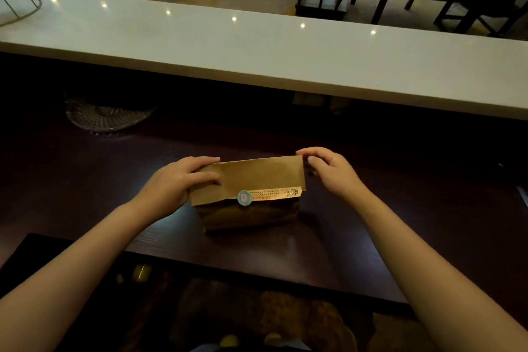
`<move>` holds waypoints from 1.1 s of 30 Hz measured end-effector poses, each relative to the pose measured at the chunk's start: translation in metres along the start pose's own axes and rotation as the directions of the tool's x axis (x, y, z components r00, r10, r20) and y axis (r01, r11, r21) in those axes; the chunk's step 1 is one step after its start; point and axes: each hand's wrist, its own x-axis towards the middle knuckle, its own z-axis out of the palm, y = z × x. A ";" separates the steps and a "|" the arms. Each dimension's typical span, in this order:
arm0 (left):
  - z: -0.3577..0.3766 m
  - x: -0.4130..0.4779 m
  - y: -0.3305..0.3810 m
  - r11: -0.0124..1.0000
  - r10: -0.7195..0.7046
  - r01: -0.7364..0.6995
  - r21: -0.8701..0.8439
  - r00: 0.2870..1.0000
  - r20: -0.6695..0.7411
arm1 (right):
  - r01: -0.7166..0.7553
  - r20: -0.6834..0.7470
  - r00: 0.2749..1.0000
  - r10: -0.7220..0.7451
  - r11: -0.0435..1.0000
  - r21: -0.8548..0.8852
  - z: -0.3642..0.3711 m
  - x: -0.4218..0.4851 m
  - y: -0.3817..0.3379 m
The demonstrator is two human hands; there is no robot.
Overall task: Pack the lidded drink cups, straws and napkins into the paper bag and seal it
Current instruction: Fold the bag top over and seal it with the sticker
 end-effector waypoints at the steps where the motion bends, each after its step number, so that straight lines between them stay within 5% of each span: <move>1: 0.000 0.000 -0.001 1.000 0.008 -0.008 0.012 1.000 -0.001 | -0.025 -0.041 0.999 0.026 0.999 0.028 0.006 -0.003 0.002; 7: 0.005 -0.005 -0.009 0.998 0.045 -0.046 0.035 0.999 0.018 | -0.114 -0.027 0.993 0.113 0.991 -0.070 0.030 -0.019 0.015; 12: 0.005 -0.008 0.002 1.000 0.001 -0.001 0.002 1.000 -0.002 | -0.019 -0.082 0.997 0.007 0.988 -0.151 0.039 -0.018 0.029; 20: 0.030 0.045 0.048 0.979 0.025 0.020 0.204 0.977 -0.213 | -0.070 -0.159 0.986 0.045 0.985 -0.157 0.060 -0.014 0.032; 27: 0.056 0.048 0.055 0.945 0.009 0.073 0.318 0.968 -0.250 | -0.172 -0.301 0.946 0.117 0.971 -0.164 0.090 -0.016 0.027; 33: 0.055 0.048 0.054 0.946 -0.077 0.142 0.290 0.972 -0.224 | -0.087 -0.248 0.964 0.092 0.996 0.030 0.082 -0.013 0.032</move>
